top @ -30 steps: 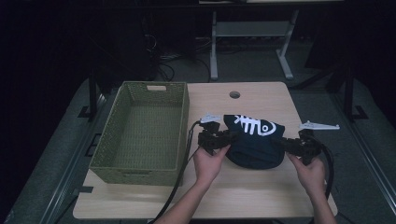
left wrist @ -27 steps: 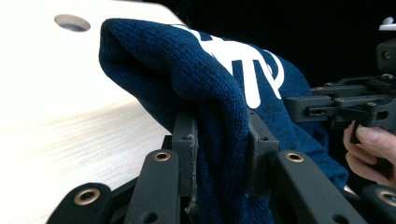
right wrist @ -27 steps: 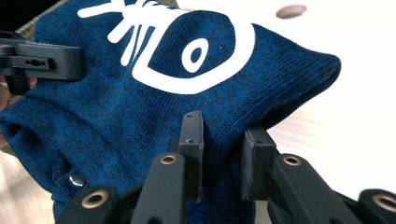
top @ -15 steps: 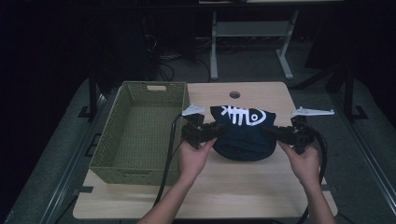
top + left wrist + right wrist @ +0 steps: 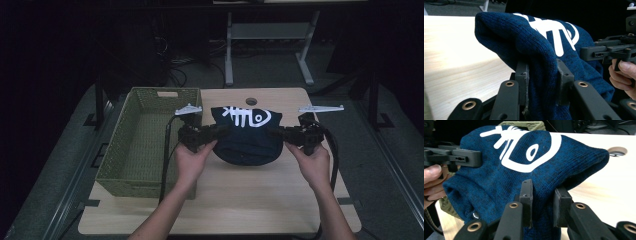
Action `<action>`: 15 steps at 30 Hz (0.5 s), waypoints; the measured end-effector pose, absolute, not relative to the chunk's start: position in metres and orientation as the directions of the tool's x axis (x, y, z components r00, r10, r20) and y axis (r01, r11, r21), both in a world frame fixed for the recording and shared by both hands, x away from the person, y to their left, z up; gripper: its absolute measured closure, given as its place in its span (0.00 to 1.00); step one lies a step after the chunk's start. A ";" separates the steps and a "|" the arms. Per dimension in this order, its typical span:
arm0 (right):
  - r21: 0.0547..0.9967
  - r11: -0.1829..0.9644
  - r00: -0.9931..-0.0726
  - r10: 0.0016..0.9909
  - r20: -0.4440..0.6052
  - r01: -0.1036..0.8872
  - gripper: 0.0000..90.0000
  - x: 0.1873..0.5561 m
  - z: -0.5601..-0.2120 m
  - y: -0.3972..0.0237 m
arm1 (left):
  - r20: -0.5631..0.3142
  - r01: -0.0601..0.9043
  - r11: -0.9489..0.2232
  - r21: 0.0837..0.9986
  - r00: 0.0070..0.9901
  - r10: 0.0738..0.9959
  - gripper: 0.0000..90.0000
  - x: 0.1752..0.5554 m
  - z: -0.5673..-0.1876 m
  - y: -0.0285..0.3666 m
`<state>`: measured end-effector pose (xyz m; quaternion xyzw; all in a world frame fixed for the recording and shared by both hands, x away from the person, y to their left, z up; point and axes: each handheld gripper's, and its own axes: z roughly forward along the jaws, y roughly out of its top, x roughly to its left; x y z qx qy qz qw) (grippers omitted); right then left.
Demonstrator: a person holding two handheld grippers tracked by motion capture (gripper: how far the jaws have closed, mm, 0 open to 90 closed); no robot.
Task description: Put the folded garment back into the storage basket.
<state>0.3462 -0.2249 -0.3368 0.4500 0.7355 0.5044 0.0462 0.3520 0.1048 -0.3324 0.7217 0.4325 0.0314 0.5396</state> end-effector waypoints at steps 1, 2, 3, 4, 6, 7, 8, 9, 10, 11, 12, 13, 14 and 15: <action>0.785 0.088 -0.595 0.705 0.385 0.613 0.81 0.347 -0.336 -0.222 | -0.416 0.590 -0.049 0.806 0.624 0.662 0.76 0.353 -0.330 0.110; 0.785 0.088 -0.595 0.705 0.385 0.613 0.81 0.347 -0.336 -0.222 | -0.416 0.590 -0.049 0.806 0.624 0.662 0.76 0.353 -0.330 0.110; 0.785 0.089 -0.602 0.695 0.392 0.613 0.81 0.350 -0.335 -0.216 | -0.411 0.588 -0.050 0.807 0.621 0.667 0.76 0.353 -0.328 0.114; 0.785 0.091 -0.606 0.692 0.392 0.612 0.81 0.351 -0.334 -0.214 | -0.409 0.588 -0.051 0.807 0.619 0.671 0.76 0.353 -0.327 0.116; 0.787 0.092 -0.610 0.687 0.394 0.611 0.81 0.352 -0.333 -0.208 | -0.413 0.590 -0.040 0.807 0.611 0.675 0.76 0.354 -0.326 0.121; 0.788 0.096 -0.614 0.685 0.391 0.608 0.81 0.353 -0.332 -0.205 | -0.414 0.589 -0.035 0.808 0.609 0.676 0.76 0.354 -0.325 0.125; 0.790 0.101 -0.621 0.681 0.389 0.605 0.81 0.354 -0.331 -0.202 | -0.416 0.590 -0.033 0.806 0.606 0.678 0.76 0.354 -0.325 0.127; 0.790 0.103 -0.625 0.677 0.389 0.604 0.81 0.355 -0.331 -0.199 | -0.416 0.590 -0.033 0.806 0.606 0.678 0.75 0.354 -0.325 0.127; 0.790 0.103 -0.630 0.669 0.395 0.604 0.81 0.356 -0.330 -0.196 | -0.420 0.592 -0.026 0.806 0.602 0.680 0.75 0.355 -0.324 0.132; 0.789 0.107 -0.634 0.665 0.395 0.605 0.81 0.357 -0.329 -0.194 | -0.423 0.592 -0.020 0.805 0.598 0.681 0.75 0.355 -0.324 0.135; 0.789 0.112 -0.637 0.662 0.394 0.604 0.81 0.358 -0.328 -0.191 | -0.425 0.594 -0.016 0.804 0.595 0.682 0.75 0.355 -0.323 0.137; 0.789 0.113 -0.640 0.659 0.396 0.604 0.81 0.359 -0.328 -0.189 | -0.430 0.596 -0.010 0.803 0.591 0.682 0.75 0.355 -0.323 0.140; 0.790 0.115 -0.643 0.656 0.395 0.603 0.81 0.360 -0.327 -0.187 | -0.430 0.595 -0.008 0.804 0.591 0.682 0.75 0.356 -0.323 0.142; 0.789 0.116 -0.645 0.653 0.397 0.604 0.81 0.361 -0.326 -0.185 | -0.430 0.595 -0.004 0.804 0.586 0.686 0.75 0.356 -0.322 0.146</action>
